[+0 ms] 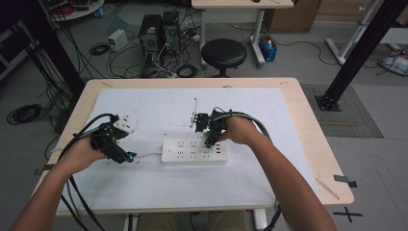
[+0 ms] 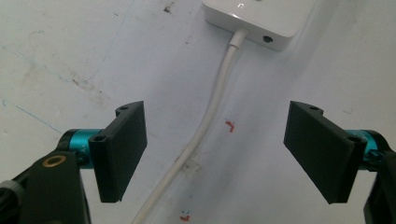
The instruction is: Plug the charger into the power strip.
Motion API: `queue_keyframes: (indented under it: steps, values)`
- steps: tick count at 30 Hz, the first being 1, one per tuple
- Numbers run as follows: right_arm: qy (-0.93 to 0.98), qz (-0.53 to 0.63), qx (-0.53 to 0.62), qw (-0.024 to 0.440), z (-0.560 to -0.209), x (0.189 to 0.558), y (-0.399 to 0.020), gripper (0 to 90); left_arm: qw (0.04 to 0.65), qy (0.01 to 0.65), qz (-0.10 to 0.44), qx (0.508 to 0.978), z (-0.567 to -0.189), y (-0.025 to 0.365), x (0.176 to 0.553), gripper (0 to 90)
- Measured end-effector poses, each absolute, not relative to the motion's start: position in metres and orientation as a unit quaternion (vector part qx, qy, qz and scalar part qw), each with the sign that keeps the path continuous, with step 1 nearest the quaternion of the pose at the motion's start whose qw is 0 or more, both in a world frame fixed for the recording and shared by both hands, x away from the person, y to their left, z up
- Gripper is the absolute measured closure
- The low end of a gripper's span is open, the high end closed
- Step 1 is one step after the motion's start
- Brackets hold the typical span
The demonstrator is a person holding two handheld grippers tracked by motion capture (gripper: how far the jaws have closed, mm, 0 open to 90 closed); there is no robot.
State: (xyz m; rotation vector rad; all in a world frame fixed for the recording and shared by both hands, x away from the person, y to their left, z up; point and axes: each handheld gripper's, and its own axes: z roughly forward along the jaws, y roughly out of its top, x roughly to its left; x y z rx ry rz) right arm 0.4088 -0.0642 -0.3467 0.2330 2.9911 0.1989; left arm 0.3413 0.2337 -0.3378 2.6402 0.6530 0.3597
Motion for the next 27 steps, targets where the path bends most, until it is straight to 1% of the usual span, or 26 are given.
queue_keyframes:
  steps: [3,9,12,13,14,20,27]
  values:
    - [0.994,0.059,0.064,0.059,-0.348,0.411,-0.060,62.0,0.200,0.235,0.128,0.943,-0.339,0.234,0.342,21.4]
    - [0.997,0.033,0.023,0.064,-0.350,0.408,-0.054,62.0,0.205,0.235,0.128,0.941,-0.341,0.235,0.344,21.4]
    - [0.995,0.044,-0.043,0.076,-0.351,0.406,-0.057,61.9,0.205,0.233,0.127,0.942,-0.342,0.234,0.344,21.4]
    - [0.995,0.042,-0.042,0.077,-0.351,0.406,-0.056,62.0,0.207,0.235,0.127,0.941,-0.343,0.234,0.344,21.4]
    - [0.997,0.035,-0.007,0.069,-0.351,0.408,-0.053,62.0,0.208,0.235,0.126,0.941,-0.344,0.234,0.344,21.4]
    - [0.998,0.020,0.030,0.060,-0.351,0.410,-0.045,62.3,0.209,0.235,0.124,0.941,-0.345,0.234,0.343,21.4]
    - [0.998,0.004,0.009,0.064,-0.358,0.410,-0.042,62.5,0.213,0.235,0.126,0.940,-0.345,0.236,0.343,21.4]
